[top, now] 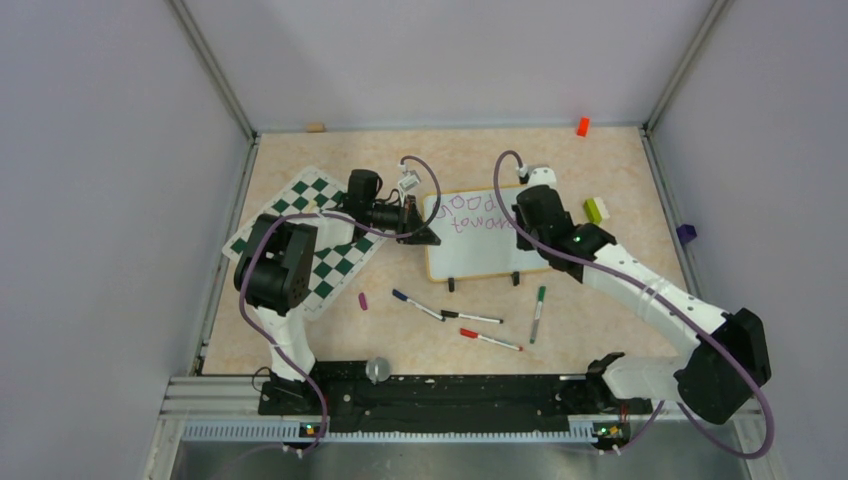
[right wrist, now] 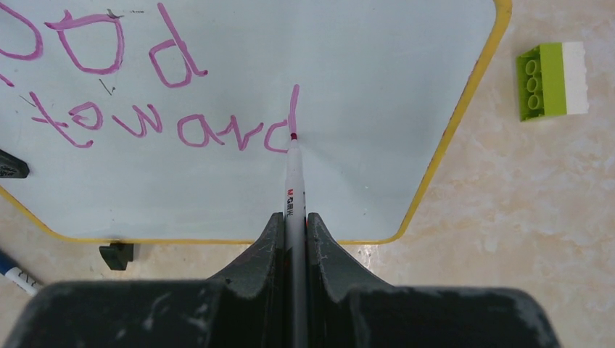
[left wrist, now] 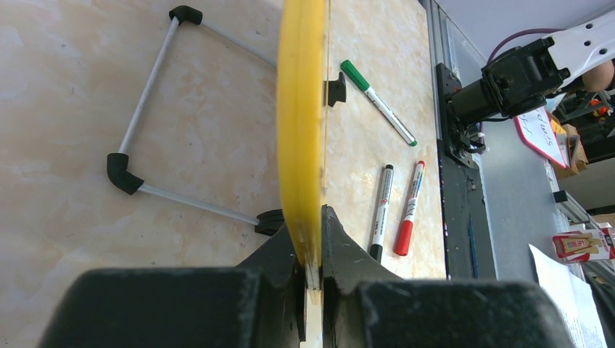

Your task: Write a sentence on the whiteboard

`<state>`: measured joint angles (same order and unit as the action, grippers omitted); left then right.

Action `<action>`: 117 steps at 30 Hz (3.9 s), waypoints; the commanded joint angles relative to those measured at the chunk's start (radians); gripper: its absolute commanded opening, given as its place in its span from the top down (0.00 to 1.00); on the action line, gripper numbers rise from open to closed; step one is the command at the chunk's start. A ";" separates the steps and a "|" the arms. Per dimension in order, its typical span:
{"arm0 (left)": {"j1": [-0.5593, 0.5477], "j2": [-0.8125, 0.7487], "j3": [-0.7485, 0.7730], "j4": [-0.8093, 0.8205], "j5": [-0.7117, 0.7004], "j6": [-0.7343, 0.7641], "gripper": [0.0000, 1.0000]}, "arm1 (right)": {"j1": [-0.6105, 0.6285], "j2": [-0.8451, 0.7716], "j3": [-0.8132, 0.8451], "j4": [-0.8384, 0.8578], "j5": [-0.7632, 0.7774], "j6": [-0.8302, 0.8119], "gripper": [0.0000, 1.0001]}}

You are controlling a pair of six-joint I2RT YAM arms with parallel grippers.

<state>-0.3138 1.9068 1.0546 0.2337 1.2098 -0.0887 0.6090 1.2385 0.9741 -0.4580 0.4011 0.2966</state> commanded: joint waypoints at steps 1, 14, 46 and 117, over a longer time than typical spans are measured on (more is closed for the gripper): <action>-0.015 0.012 -0.001 -0.024 -0.020 0.066 1.00 | -0.017 -0.011 -0.022 0.015 -0.001 0.018 1.00; -0.014 0.013 -0.001 -0.024 -0.020 0.066 1.00 | -0.016 -0.023 -0.014 -0.028 0.046 0.017 1.00; -0.014 0.018 0.004 -0.025 -0.023 0.063 1.00 | 0.047 -0.225 -0.103 0.082 -0.230 0.120 1.00; -0.023 0.023 0.017 -0.048 -0.084 0.058 1.00 | 0.326 -0.089 -0.020 0.028 0.107 0.104 1.00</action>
<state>-0.3210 1.9072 1.0626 0.2234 1.1957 -0.0864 0.8524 1.1007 0.8822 -0.4427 0.4385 0.3634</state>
